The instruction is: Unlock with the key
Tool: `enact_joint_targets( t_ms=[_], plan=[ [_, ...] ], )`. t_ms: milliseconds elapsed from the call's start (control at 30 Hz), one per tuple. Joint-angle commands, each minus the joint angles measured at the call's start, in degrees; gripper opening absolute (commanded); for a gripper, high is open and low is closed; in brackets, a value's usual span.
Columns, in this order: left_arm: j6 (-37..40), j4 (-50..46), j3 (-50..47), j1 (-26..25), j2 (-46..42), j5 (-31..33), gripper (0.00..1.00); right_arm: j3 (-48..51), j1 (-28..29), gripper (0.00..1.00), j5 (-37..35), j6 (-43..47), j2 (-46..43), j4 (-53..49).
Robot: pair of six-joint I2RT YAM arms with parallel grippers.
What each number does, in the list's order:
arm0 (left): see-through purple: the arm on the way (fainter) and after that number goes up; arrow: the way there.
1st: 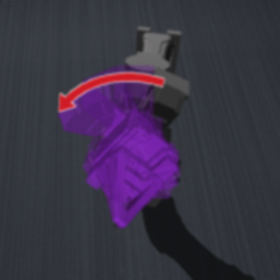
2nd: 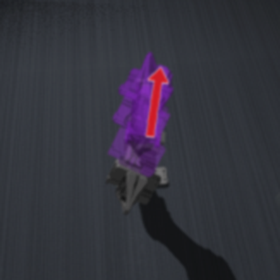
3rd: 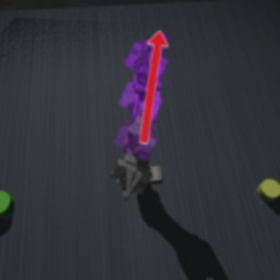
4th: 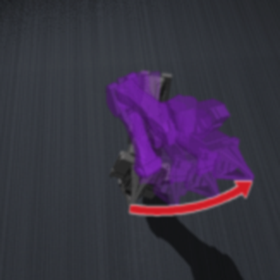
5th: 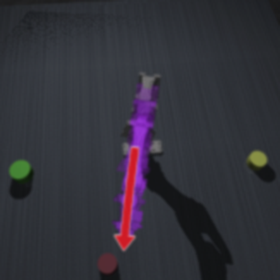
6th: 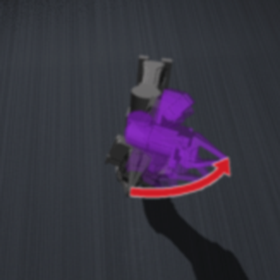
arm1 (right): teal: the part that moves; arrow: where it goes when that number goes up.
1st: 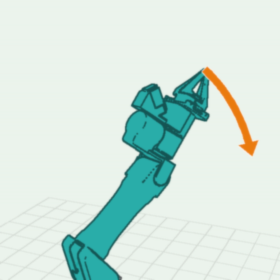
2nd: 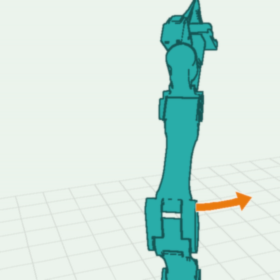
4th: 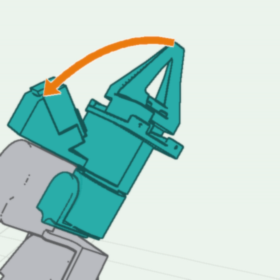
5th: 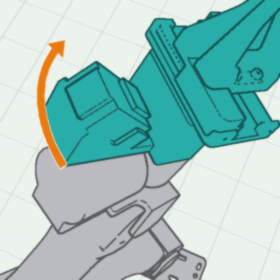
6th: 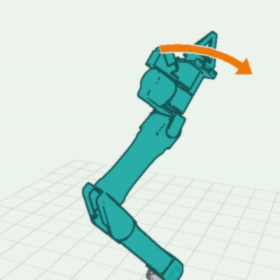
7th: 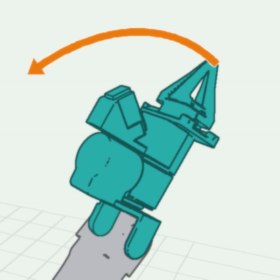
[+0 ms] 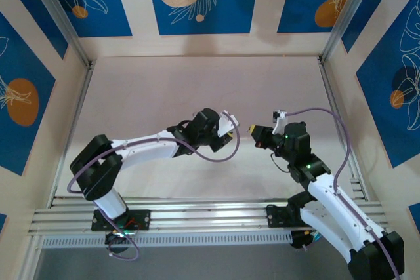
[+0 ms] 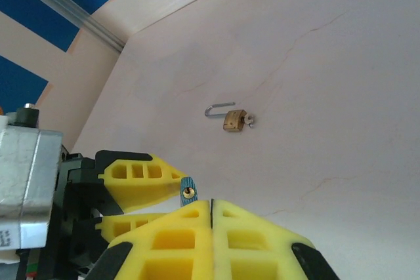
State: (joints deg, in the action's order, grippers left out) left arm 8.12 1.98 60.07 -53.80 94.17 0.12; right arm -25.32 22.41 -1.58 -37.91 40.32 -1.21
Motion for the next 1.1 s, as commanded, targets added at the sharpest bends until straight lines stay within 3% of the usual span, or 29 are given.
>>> enact_joint_targets(
  t_ms=[0,700,1067],
  plan=[
    [1.93,4.23,-1.05,-1.63,-3.18,1.94,0.24,-0.76,0.85,0.00,-1.09,-1.53,0.19,2.65],
    [8.36,9.31,-3.52,-6.27,-4.35,9.48,0.24,-0.51,2.33,0.00,-0.45,-4.87,1.69,6.04],
    [9.18,11.49,-3.78,-7.06,-3.82,12.46,0.23,0.05,4.36,0.00,-3.71,-8.63,2.99,7.25]
  ],
)
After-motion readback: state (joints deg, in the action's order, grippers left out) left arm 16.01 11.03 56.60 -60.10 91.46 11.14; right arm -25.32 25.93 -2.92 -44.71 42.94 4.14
